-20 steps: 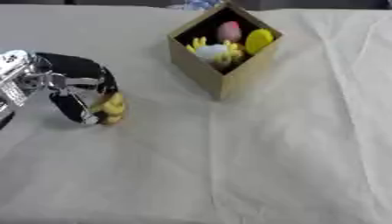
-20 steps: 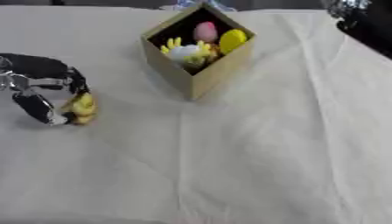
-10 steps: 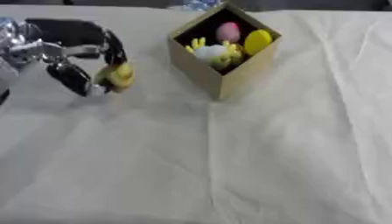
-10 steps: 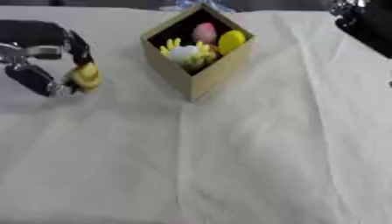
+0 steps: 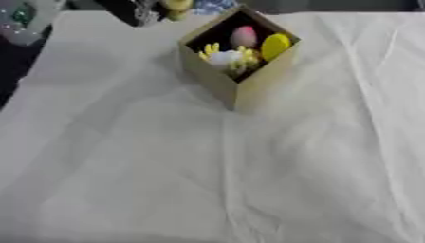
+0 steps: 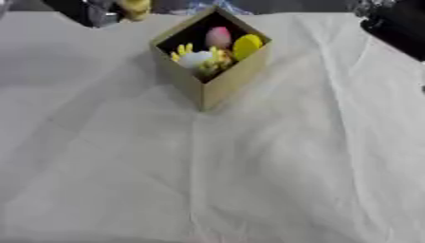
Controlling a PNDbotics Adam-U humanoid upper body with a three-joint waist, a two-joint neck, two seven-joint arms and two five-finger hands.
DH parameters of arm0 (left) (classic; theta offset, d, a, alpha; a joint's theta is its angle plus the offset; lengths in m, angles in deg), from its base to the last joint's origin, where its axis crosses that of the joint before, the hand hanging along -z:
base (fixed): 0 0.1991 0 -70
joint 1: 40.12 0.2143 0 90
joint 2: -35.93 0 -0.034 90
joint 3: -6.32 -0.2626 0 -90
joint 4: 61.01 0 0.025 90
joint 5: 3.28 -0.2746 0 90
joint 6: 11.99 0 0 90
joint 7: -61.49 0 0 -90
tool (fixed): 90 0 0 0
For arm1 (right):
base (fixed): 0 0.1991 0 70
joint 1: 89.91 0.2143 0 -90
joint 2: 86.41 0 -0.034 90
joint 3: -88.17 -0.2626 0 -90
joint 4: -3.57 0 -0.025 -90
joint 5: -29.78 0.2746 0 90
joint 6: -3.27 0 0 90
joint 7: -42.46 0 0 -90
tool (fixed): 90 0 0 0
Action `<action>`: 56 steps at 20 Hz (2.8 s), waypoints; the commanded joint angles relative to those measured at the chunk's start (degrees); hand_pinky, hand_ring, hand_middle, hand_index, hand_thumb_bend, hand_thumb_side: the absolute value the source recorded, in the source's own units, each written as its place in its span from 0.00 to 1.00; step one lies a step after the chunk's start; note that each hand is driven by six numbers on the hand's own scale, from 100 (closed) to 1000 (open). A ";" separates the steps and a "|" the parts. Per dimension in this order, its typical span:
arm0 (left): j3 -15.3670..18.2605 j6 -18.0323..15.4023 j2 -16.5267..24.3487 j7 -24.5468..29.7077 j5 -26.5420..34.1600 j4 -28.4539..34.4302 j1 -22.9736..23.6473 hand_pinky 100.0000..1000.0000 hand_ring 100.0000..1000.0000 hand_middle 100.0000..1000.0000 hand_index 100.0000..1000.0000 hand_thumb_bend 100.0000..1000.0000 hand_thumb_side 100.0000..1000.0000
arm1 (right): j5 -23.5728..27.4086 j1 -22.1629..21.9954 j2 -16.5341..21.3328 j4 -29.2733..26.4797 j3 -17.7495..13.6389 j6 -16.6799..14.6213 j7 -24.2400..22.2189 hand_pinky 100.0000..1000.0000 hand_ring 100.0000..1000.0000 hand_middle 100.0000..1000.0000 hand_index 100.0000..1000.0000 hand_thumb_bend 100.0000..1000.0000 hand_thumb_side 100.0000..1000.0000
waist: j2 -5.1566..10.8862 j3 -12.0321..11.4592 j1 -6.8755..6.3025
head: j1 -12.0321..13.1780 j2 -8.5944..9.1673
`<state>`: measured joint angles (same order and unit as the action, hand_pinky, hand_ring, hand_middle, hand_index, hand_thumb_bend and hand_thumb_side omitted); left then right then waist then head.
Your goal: Pick up objects on the table and place them in the box.
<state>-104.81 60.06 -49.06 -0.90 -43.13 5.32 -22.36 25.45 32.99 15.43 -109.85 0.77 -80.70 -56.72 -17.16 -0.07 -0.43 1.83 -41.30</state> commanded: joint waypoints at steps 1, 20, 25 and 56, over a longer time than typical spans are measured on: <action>2.74 -1.96 -3.81 -2.64 -3.06 -5.59 -2.24 0.72 0.60 0.56 0.69 0.00 0.07 | 0.46 1.63 0.19 -1.16 0.14 -0.26 -0.55 0.87 0.68 0.65 0.77 0.00 0.59 | 0.74 0.53 -0.04 | 0.94 0.86; 8.85 -7.50 -9.49 -11.72 -20.62 -20.71 -2.62 0.84 0.84 0.85 0.94 0.50 0.64 | 0.91 2.28 -0.90 -1.16 0.23 -0.09 -0.56 0.87 0.67 0.64 0.77 0.00 0.60 | 0.21 1.93 -0.23 | 1.50 1.04; 9.77 -5.23 -9.08 -13.59 -19.31 -16.90 -2.14 0.82 0.79 0.81 0.91 0.35 0.58 | 0.97 1.99 -0.96 -1.16 0.17 0.00 -0.39 0.87 0.67 0.64 0.77 0.00 0.59 | 0.66 1.68 -0.22 | 1.21 0.55; 28.23 13.62 -0.06 -41.82 51.10 48.26 55.59 0.83 0.64 0.63 0.82 0.03 0.82 | 8.80 -5.42 -4.77 -1.16 -2.58 -3.60 5.54 0.88 0.69 0.67 0.80 0.00 0.71 | -0.24 -4.20 2.37 | -2.95 1.50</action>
<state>-77.61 74.27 -49.46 -42.21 6.91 52.38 33.50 33.62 27.14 10.11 -109.86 -1.08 -84.31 -51.59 -18.30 -4.28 2.16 -0.90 -40.68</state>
